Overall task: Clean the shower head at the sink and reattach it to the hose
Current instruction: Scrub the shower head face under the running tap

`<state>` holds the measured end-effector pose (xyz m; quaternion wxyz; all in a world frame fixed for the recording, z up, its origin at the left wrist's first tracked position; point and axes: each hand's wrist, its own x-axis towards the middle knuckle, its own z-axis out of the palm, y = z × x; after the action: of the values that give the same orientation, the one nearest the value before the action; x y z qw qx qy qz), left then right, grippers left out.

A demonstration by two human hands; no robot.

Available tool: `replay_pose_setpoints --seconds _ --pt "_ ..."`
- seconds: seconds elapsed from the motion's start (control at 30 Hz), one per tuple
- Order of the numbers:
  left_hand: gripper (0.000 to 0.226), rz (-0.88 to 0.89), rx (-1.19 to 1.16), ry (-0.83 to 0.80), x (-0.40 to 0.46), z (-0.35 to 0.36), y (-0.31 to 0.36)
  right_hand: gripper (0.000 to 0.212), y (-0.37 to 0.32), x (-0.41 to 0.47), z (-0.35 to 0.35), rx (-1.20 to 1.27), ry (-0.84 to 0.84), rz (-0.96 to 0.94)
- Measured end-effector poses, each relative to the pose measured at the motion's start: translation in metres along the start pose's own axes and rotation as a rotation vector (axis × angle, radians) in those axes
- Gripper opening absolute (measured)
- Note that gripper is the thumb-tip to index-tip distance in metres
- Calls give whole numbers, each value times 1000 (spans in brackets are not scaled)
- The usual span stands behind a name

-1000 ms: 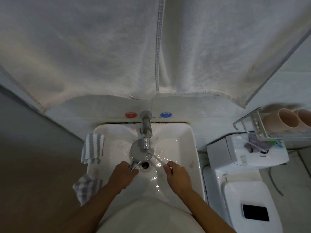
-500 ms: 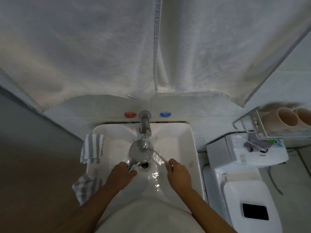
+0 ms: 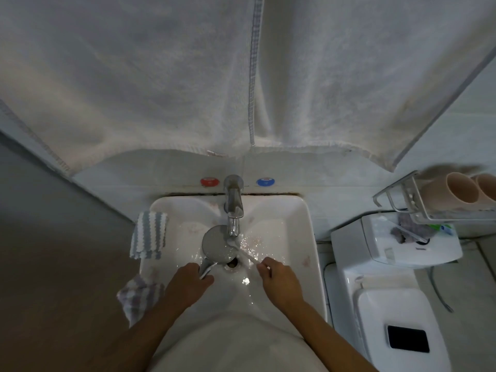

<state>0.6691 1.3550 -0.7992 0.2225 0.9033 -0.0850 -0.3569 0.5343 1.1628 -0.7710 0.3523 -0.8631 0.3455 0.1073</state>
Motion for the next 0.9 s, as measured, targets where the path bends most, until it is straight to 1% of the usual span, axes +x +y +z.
replay_pose_setpoints --seconds 0.1,0.23,0.3,0.4,0.53,0.67,0.77,0.9 --pt "31 -3 26 -11 -2 -1 -2 31 3 3 -3 8 40 52" --pt "36 -7 29 7 -2 -2 -2 27 0 -1 -1 3 -4 0" --pt "36 2 43 3 -2 -1 -1 27 0 -1 -1 -7 9 11" --pt "33 34 141 -7 -3 2 0 30 2 2 -4 2 52 52" --pt "32 45 177 2 -2 2 0 28 -1 -3 -1 2 3 11" --pt "31 52 193 -20 -3 2 2 30 0 0 -4 -19 37 60" --pt "31 61 204 -13 -4 2 4 30 -3 -3 -2 2 -1 24" --pt "32 62 212 -11 -6 0 5 31 1 -2 -5 -56 56 60"
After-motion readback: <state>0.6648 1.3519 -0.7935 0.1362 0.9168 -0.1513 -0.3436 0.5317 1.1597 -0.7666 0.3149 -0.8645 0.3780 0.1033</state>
